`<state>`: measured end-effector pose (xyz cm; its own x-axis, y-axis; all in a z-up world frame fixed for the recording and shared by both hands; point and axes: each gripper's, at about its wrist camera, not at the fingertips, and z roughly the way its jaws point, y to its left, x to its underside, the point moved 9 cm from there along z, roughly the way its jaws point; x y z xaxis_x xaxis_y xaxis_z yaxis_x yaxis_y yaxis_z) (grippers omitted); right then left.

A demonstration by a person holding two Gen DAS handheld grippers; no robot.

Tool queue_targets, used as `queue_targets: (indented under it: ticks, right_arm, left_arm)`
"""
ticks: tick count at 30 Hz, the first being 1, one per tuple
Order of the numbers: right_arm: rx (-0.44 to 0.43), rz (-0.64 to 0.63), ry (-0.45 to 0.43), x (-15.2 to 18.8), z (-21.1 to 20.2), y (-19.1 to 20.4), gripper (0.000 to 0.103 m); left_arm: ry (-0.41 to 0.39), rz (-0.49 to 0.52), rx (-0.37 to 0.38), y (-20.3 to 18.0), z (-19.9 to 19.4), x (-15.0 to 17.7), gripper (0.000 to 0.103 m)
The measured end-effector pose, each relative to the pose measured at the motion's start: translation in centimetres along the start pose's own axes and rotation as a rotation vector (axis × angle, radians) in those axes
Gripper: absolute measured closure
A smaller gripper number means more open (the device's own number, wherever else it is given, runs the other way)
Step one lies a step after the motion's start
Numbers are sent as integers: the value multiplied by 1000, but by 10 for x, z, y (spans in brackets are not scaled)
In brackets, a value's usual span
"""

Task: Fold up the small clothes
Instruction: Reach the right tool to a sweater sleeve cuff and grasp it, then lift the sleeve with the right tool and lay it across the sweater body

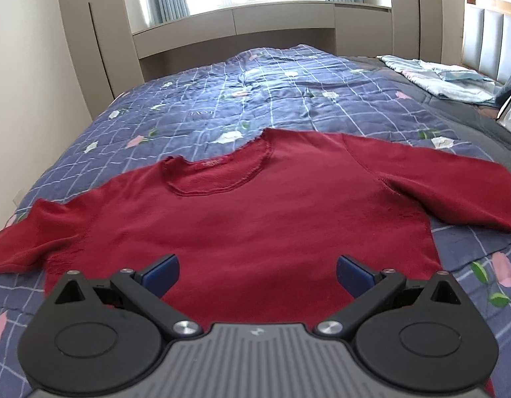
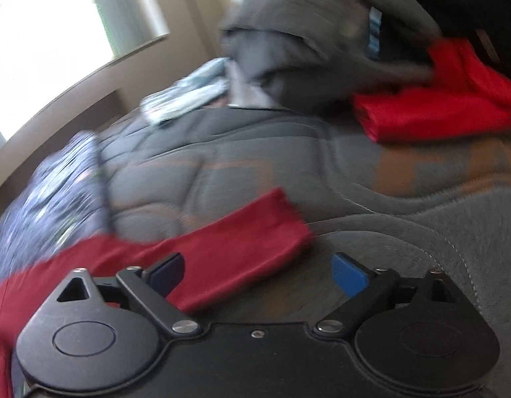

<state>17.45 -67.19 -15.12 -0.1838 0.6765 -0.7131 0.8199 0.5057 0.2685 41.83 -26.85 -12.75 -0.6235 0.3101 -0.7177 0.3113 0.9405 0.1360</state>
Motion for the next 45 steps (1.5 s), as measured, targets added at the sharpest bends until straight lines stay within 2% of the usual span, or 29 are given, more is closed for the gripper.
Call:
queue_targets:
  ticks: [5,7,9,12,17,20,26,30,35,38,42,45]
  right_arm:
    - [70,98,-17,-7,22,-18,42]
    - [110,88,-21,-9,26,-18,69]
    - [140,80,-15,-11,29,-17,86]
    - [144,60,-40,-19,22,-6,98]
    - [83,4,-99,-46,-1,35,100]
    - [15,-44,-129,-64,-19,74,102]
    - [-179,-133,-151,-92,-49,183,102]
    - [-326,-215,-153,-91,-74,274,103]
    - [-507,-317,-126,-64,-105,385,103]
    - [-617,-381,-90,-31,-122,450,103]
    - [-723,-445,-15,28,-137,513,103]
    - [-778,-480,74,80,-145,539,103]
  left_arm:
    - [24,-2,0,3,11,2,0]
    - [28,-7,-4,8,12,0,0]
    - [39,-10,-20,17,11,-2,0]
    - [42,-26,-16,32,7,-6,0]
    - [38,-109,18,69,-8,-13,0]
    - [32,-154,54,92,-19,-19,0]
    - [5,-230,94,146,-45,-39,0]
    - [-16,-269,75,187,-61,-45,0]
    - [-41,-299,6,234,-75,-39,0]
    - [-45,-336,-20,260,-80,-30,0]
    - [-45,-384,-49,290,-81,-16,0]
    - [-51,-416,-72,308,-81,-7,0]
